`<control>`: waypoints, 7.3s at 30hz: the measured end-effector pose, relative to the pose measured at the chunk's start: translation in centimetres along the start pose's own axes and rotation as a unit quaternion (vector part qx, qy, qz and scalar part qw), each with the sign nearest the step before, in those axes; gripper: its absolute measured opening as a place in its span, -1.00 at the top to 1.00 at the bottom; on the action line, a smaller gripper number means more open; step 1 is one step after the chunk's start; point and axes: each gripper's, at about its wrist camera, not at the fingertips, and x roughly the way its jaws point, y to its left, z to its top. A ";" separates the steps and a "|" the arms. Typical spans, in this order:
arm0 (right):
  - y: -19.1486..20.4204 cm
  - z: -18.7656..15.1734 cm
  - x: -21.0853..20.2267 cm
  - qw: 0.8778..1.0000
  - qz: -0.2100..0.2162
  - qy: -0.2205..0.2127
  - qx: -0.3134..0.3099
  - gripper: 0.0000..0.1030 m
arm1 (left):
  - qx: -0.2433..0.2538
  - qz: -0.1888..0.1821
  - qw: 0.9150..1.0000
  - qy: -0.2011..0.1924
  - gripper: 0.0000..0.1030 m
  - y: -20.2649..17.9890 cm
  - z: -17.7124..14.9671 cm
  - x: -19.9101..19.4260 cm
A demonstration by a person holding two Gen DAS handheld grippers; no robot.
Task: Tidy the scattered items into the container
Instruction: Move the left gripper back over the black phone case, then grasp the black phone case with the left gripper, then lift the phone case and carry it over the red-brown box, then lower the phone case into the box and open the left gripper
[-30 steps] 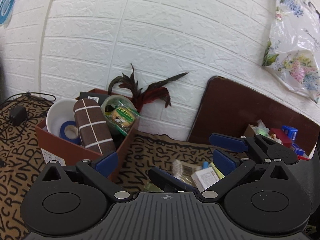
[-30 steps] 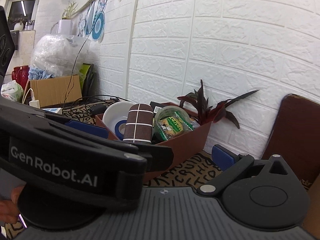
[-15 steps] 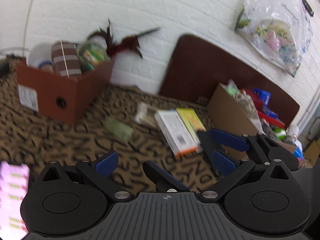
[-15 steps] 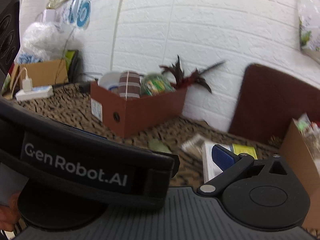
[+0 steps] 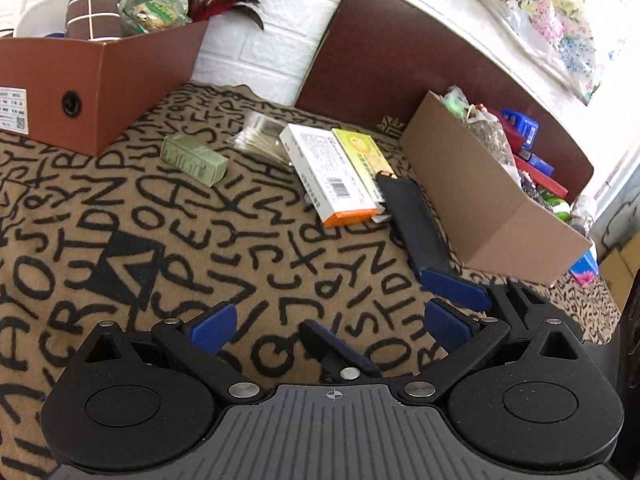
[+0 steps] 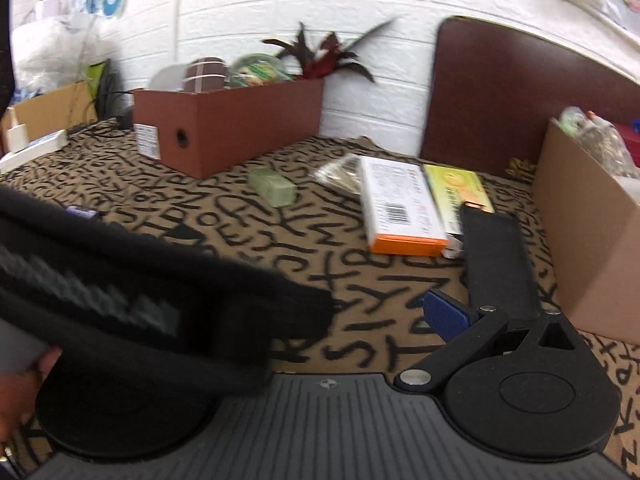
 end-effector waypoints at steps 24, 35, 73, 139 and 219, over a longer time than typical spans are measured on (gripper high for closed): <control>-5.7 0.1 4.0 0.995 -0.082 0.039 0.035 0.37 | -0.026 0.009 0.999 0.016 -0.68 0.4 1.8 3.7; -3.1 -0.4 1.4 0.997 0.044 0.057 0.009 0.78 | -0.032 0.014 0.999 0.011 -0.68 1.1 1.8 2.8; -1.7 -0.4 -0.2 0.995 0.054 0.079 -0.007 0.61 | -0.049 0.085 0.995 0.017 0.33 3.3 1.3 3.1; 4.5 7.4 12.1 0.985 0.151 0.082 0.023 0.06 | -0.078 0.102 0.992 -0.015 -0.10 14.7 8.0 3.0; 8.6 28.0 21.0 0.978 0.094 -0.083 -0.170 -0.74 | -0.150 0.149 0.959 -0.189 -0.79 21.4 28.0 -1.1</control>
